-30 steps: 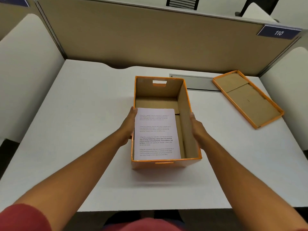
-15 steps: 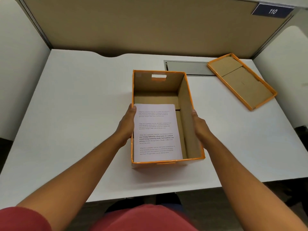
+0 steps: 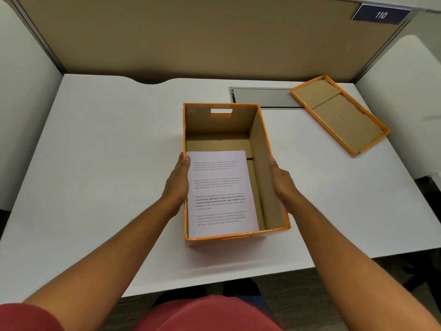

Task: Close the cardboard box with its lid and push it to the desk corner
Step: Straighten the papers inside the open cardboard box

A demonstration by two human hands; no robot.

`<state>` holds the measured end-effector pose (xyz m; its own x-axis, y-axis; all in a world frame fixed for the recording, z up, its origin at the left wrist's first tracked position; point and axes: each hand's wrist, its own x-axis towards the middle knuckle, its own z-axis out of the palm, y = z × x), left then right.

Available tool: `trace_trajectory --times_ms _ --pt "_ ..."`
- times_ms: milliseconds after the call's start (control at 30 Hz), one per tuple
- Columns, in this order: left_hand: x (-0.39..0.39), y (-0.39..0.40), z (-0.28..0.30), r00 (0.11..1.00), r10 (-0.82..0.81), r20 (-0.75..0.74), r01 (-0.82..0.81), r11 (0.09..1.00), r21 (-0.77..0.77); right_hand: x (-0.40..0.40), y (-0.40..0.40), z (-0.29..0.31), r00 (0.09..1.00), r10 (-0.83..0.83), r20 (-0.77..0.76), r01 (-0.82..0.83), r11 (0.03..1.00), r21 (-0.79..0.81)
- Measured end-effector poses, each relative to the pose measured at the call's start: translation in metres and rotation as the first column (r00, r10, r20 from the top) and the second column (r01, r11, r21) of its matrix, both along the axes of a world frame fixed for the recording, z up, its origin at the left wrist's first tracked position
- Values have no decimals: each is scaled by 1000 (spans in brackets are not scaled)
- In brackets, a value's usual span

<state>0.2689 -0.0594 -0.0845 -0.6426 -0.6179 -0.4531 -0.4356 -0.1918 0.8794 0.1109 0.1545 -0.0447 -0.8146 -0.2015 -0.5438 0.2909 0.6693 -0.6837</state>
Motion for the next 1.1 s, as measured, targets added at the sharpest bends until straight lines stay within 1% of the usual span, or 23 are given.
trace_trajectory --times_ms 100,233,267,333,433,533,567,600,633,667,700,767,800,900,933,1000,1100 --pt "1 0 -1 1000 3 4 -3 1000 -13 -1 1 -1 1000 14 12 -14 1000 -9" --pt "2 1 3 999 -1 33 2 999 -50 -3 1 -4 1000 1 3 -1 1000 22" --pt "2 2 4 999 4 43 0 997 -74 -3 1 -5 1000 13 0 -13 1000 25" --pt "3 2 7 996 21 91 -3 982 -190 -5 3 -6 999 35 11 -35 999 5" --pt "4 1 14 982 12 191 69 907 -415 -4 4 -2 999 45 22 -44 999 -28" --pt "5 0 23 950 -4 313 174 837 -519 -6 5 0 995 55 80 -49 996 -75" --pt "4 0 28 935 23 353 185 819 -544 -8 6 0 991 66 117 -53 992 -114" --pt "2 2 33 927 77 367 162 801 -577 -10 8 2 985 80 152 -57 987 -153" --pt "-2 8 41 927 144 347 112 775 -622 -15 11 3 979 92 184 -59 982 -177" --pt "-9 17 48 934 200 295 56 734 -676 -21 15 4 974 93 205 -54 980 -190" --pt "-18 28 56 948 222 229 16 684 -730 -29 20 4 974 79 214 -34 978 -206" --pt "-46 57 69 980 163 112 -9 605 -797 -55 34 -1 983 61 172 -23 977 -214" --pt "-64 74 74 993 100 65 -8 597 -802 -71 44 -4 989 65 131 -37 978 -205" --pt "-120 125 84 996 -76 -42 19 661 -750 -125 81 -16 994 107 -6 -107 985 -136" --pt "-138 140 85 991 -123 -53 44 671 -740 -144 93 -21 990 125 -58 -131 987 -98" --pt "-172 167 82 977 -211 -36 115 656 -746 -181 117 -30 977 156 -147 -160 987 -15" --pt "-211 196 71 948 -314 48 248 637 -730 -228 147 -41 939 227 -259 -197 971 134"
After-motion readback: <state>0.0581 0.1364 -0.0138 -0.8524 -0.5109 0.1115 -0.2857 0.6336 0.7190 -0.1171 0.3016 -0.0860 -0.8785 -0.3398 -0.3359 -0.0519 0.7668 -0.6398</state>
